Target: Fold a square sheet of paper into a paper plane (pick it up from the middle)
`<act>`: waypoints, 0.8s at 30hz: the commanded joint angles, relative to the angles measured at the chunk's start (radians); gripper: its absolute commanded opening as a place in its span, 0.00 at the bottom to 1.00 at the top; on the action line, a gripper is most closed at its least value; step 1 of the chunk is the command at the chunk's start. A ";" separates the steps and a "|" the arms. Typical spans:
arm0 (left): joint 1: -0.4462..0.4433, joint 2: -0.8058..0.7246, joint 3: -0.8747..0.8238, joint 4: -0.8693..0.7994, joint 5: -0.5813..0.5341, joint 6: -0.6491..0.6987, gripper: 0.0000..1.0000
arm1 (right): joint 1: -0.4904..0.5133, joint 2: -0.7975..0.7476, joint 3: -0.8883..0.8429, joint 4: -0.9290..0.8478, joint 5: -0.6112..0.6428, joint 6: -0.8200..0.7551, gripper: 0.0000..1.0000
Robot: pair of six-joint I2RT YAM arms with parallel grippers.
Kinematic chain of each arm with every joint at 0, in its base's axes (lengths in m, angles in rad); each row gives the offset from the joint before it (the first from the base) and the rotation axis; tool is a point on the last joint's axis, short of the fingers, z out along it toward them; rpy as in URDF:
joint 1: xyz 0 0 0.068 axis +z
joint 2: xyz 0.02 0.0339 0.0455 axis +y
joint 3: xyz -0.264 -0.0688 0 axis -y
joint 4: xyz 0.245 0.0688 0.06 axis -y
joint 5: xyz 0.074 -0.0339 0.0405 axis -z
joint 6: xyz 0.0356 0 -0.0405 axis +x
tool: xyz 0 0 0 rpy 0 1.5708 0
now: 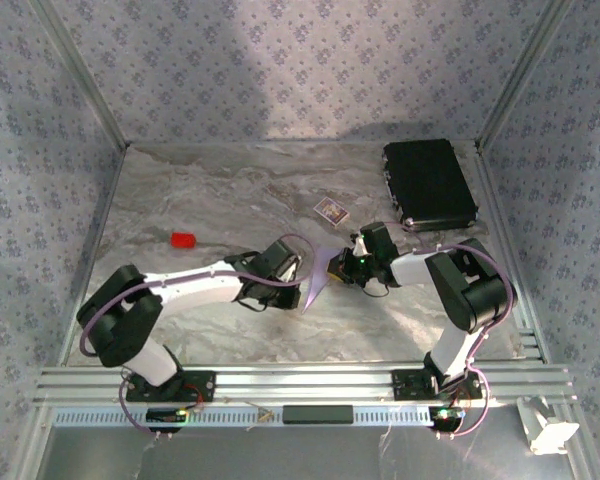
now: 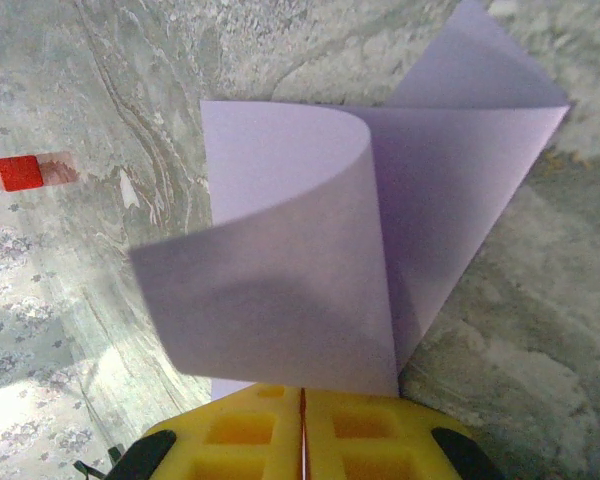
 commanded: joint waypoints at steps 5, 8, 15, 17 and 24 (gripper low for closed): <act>0.042 0.076 0.064 0.231 0.381 -0.029 0.07 | -0.002 0.018 -0.003 -0.112 0.081 -0.002 0.10; 0.048 0.147 0.100 0.265 0.419 -0.054 0.07 | 0.000 0.016 -0.005 -0.115 0.081 -0.004 0.10; 0.073 0.278 0.145 0.286 0.407 -0.063 0.07 | 0.000 0.014 -0.006 -0.116 0.081 -0.003 0.10; 0.085 0.282 0.130 0.297 0.381 -0.062 0.07 | 0.000 0.010 -0.006 -0.119 0.082 -0.005 0.10; 0.104 0.301 0.085 0.335 0.348 -0.085 0.08 | -0.001 0.014 -0.008 -0.116 0.081 -0.004 0.10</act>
